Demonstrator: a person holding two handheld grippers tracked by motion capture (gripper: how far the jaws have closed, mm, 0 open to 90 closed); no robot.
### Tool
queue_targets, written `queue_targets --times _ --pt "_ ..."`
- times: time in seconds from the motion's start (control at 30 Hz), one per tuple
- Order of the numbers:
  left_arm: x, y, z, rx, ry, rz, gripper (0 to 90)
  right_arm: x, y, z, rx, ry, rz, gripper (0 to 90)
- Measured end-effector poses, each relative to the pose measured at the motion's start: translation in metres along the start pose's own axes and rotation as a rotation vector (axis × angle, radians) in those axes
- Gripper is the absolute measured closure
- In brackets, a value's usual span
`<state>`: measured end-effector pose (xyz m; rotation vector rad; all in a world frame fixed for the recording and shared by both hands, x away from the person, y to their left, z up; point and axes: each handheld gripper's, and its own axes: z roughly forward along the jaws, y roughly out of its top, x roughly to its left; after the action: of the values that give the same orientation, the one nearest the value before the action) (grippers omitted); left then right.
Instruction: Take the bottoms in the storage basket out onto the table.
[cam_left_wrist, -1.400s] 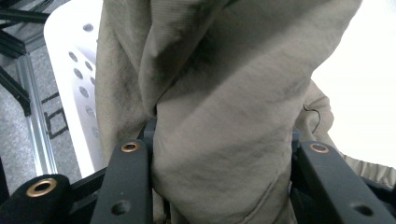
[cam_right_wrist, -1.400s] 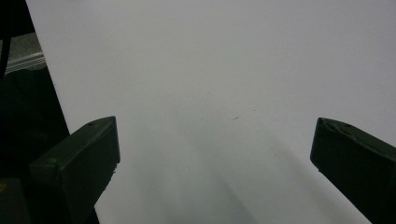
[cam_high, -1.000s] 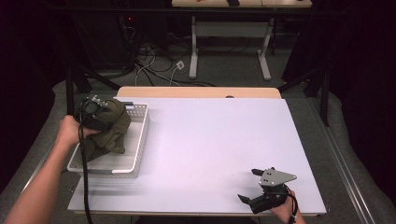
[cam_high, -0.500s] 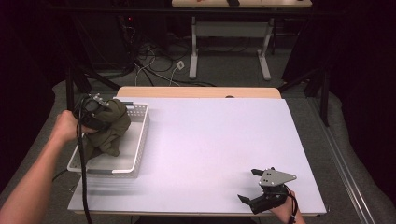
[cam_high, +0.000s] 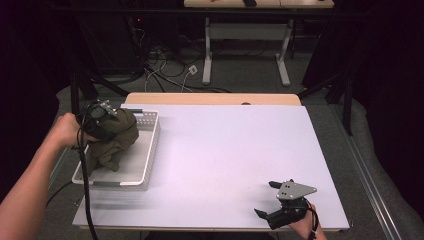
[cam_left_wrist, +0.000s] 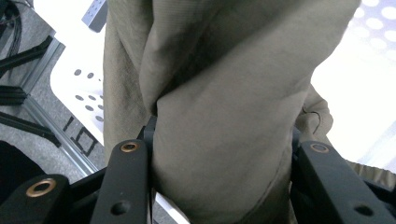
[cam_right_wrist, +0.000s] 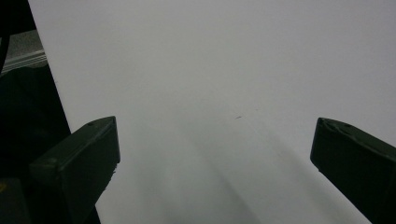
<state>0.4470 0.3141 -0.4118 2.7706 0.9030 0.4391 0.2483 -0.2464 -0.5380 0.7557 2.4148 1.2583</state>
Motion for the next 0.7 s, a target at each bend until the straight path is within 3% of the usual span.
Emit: queue_targets --times 0.1,0.27,0.7 --pt "0.001 0.001 -0.002 0.009 -0.011 0.023 55.0 0.000 0.000 0.000 -0.003 0.000 0.002 0.8" --pt "0.000 0.006 -0.009 0.036 -0.040 0.098 55.0 0.000 0.000 0.000 -0.003 0.001 0.002 0.8" --pt "-0.005 0.017 -0.021 0.078 -0.037 0.193 55.1 0.000 0.000 0.001 0.002 0.003 -0.001 0.8"
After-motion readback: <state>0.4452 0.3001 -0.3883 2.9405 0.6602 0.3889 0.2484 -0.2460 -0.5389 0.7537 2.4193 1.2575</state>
